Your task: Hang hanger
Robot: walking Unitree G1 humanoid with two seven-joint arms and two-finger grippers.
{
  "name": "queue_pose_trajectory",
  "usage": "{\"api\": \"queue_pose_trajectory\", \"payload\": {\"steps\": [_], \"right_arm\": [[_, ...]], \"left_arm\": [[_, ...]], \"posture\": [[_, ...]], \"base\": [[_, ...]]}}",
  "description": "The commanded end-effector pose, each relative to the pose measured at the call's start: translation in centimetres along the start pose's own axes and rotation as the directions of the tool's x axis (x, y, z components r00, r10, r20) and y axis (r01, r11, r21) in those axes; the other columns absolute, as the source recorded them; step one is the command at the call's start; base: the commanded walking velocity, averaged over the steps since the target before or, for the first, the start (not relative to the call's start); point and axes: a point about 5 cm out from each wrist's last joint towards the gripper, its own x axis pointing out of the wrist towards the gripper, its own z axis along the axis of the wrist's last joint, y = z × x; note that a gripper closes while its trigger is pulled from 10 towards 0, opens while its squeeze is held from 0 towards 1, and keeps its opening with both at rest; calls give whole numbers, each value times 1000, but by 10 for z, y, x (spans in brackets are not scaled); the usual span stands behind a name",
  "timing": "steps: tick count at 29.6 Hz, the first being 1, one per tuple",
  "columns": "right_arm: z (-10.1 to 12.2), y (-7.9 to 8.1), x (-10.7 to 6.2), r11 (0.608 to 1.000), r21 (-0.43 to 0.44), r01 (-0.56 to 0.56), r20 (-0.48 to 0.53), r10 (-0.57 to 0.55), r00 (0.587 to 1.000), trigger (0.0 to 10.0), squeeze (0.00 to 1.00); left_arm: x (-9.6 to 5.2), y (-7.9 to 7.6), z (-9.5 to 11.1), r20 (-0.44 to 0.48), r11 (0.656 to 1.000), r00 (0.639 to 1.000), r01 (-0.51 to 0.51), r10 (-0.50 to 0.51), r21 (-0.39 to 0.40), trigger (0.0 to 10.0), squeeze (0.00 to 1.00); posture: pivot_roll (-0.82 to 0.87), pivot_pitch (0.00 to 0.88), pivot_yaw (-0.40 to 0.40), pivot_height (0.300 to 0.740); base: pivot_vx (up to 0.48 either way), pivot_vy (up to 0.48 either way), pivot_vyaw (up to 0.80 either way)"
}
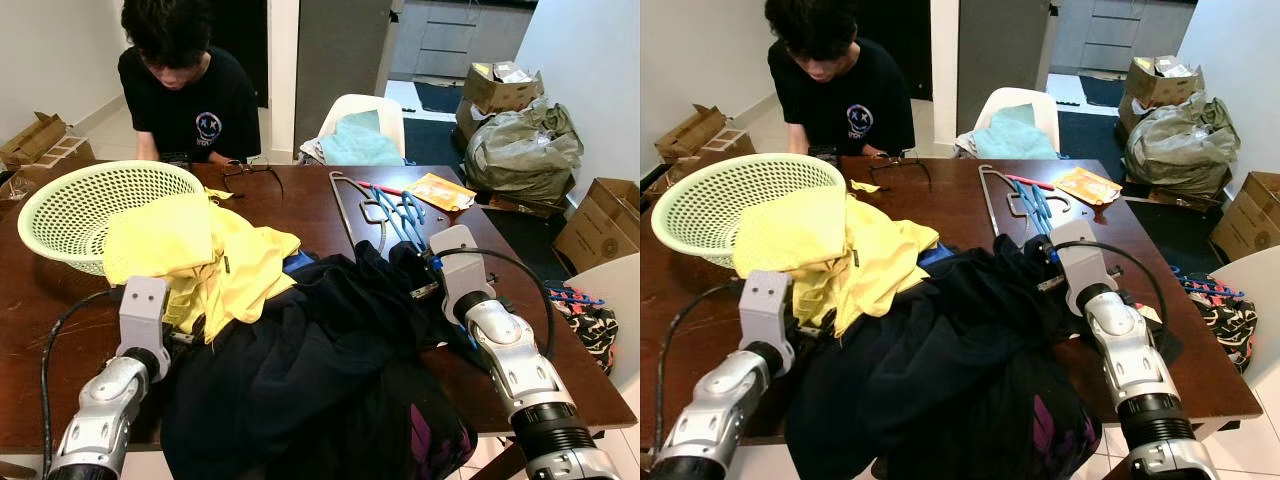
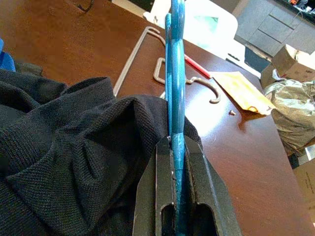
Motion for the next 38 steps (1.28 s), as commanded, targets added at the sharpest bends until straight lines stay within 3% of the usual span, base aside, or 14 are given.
{"api": "queue_pose_trajectory", "payload": {"steps": [1, 2, 10, 29, 30, 31, 32, 33, 34, 37, 38], "right_arm": [[-1, -5, -3, 1000, -8, 10, -5, -10, 1000, 10000, 0], [-1, -6, -3, 1000, -7, 10, -6, -10, 1000, 10000, 0], [-2, -6, -4, 1000, -7, 12, -11, -12, 1000, 10000, 0], [0, 0, 0, 1000, 9, 9, -6, -9, 1000, 10000, 0], [0, 2, 1, 1000, 22, 5, 0, -5, 1000, 10000, 0], [1, 4, 3, 999, 35, 2, 5, -2, 1000, 10000, 0], [1, 4, 3, 999, 35, 2, 5, -2, 1000, 10000, 0], [2, 6, 4, 999, 47, -1, 9, 1, 1000, 10000, 0], [2, 9, 6, 998, 56, -6, 13, 5, 1000, 10000, 0], [3, 12, 8, 997, 71, -16, 19, 14, 1000, 10000, 0], [5, 17, 10, 994, 100, -31, 35, 28, 999, 10000, 0]], "left_arm": [[0, 2, -2, -7, 1000, 1000, -8, 8, 27, 4353, 0], [1, 4, 1, 2, 999, 1000, -16, 16, 33, 0, 0], [3, 7, 14, 38, 999, 999, -23, 21, 50, 0, 0], [-2, 1, 17, 58, 999, 998, -11, 9, 34, 0, 0], [-2, -7, 37, 134, 999, 990, 40, -44, 29, 4784, 0], [-4, -14, 58, 208, 995, 974, 88, -94, 37, 8941, 0], [-4, -14, 58, 208, 995, 974, 88, -94, 37, 8941, 0], [-6, -21, 75, 263, 991, 956, 126, -133, 45, 10000, 0], [-8, -28, 91, 313, 987, 936, 154, -160, 45, 10000, 0], [-10, -37, 105, 352, 983, 918, 180, -184, 45, 10000, 0], [-13, -54, 115, 375, 974, 899, 217, -227, 70, 10000, 0]], "posture": [[-40, 0, -49, 740], [-40, 0, -49, 740], [-42, 0, -44, 740], [-11, 0, -41, 740], [-1, 0, -42, 740], [4, 0, -41, 740], [4, 0, -41, 740], [8, 0, -41, 740], [16, 0, -42, 740], [21, 0, -39, 740], [26, 0, -40, 740]], "base": [[0, 0, 0], [0, 0, 0], [0, 0, 0], [0, 0, 0], [0, 0, 0], [0, 0, 0], [0, 0, 0], [0, 0, 0], [0, 0, 0], [0, 0, 0], [0, 0, 0]]}}
